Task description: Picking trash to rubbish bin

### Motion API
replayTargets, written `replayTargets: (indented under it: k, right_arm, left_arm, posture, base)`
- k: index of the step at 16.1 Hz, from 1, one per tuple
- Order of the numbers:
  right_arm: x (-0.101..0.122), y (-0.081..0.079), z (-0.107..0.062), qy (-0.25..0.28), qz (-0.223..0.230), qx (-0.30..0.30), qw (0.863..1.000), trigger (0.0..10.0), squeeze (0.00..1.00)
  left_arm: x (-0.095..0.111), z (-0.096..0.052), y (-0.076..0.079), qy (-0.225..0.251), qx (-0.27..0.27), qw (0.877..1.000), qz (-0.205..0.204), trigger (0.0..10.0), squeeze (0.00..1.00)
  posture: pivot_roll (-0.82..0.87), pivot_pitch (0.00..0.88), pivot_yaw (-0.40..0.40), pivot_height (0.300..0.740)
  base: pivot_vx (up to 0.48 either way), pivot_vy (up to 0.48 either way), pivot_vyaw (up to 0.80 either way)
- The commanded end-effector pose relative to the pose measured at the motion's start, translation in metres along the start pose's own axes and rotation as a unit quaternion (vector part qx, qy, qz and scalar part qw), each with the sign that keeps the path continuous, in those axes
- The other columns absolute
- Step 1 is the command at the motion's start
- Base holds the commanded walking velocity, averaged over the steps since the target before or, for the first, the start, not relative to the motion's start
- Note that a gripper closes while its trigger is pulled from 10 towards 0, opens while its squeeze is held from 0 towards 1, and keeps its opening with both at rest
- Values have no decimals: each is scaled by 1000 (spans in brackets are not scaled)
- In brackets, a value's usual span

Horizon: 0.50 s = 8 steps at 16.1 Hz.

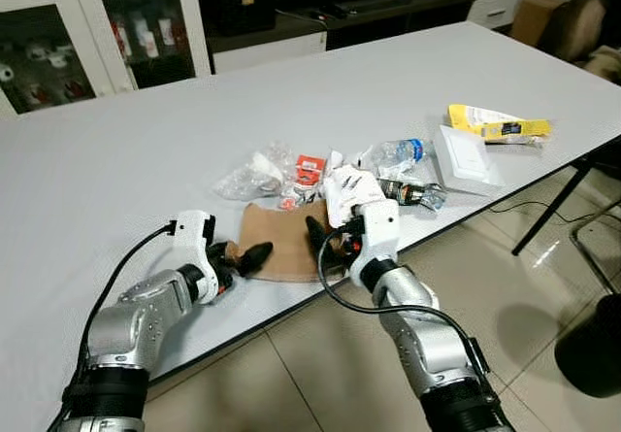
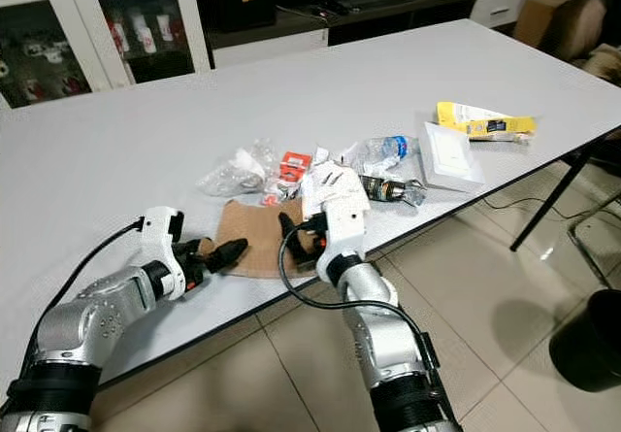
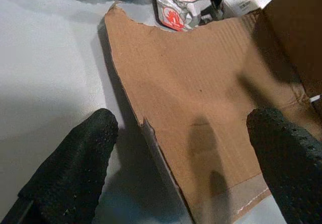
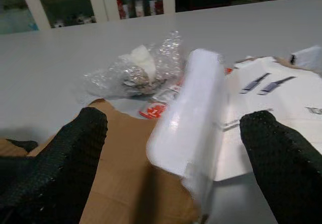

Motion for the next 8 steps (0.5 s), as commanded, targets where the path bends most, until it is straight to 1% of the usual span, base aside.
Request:
replayTargets:
  k: [1, 2, 3, 4, 8]
  right_arm:
    - [-1, 1, 1, -3, 15, 0, 1000, 10000, 0]
    - [0, 1, 1, -3, 18, 0, 1000, 10000, 0]
    - [0, 1, 1, -2, 19, 1, 1000, 10000, 0]
    - [1, -1, 2, -1, 20, 2, 1000, 10000, 0]
    - [2, -3, 4, 0, 22, 6, 1000, 10000, 0]
  left_arm:
    - [-33, 2, -15, -59, 33, 997, -41, 8196, 0]
    - [-33, 3, -13, -60, 27, 997, -47, 2588, 0]
    - [-34, 4, -12, -62, 24, 997, -46, 1373, 0]
    - [-36, 5, -6, -69, 9, 996, -50, 0, 0]
    - [-44, 5, 3, -83, -10, 994, -64, 0, 0]
  posture:
    - [60, 0, -11, 740]
    - [60, 0, -11, 740]
    - [60, 0, -11, 740]
    - [61, 0, -10, 740]
    - [67, 0, -14, 740]
  base:
    - [0, 0, 0]
    - [0, 0, 0]
    - [0, 0, 0]
    - [0, 0, 0]
    - [0, 0, 0]
Point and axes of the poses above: a point about 5 cm out from each wrist's last joint towards the gripper, its own z axis pointing out of the wrist towards the gripper, its own x axis along the axis of the wrist's last joint, y = z × x, the point moved 6 cm from there along z, pointing out of the wrist towards the gripper, and after that the axes turned 13 degrees about -z, right-handed, at the moved point
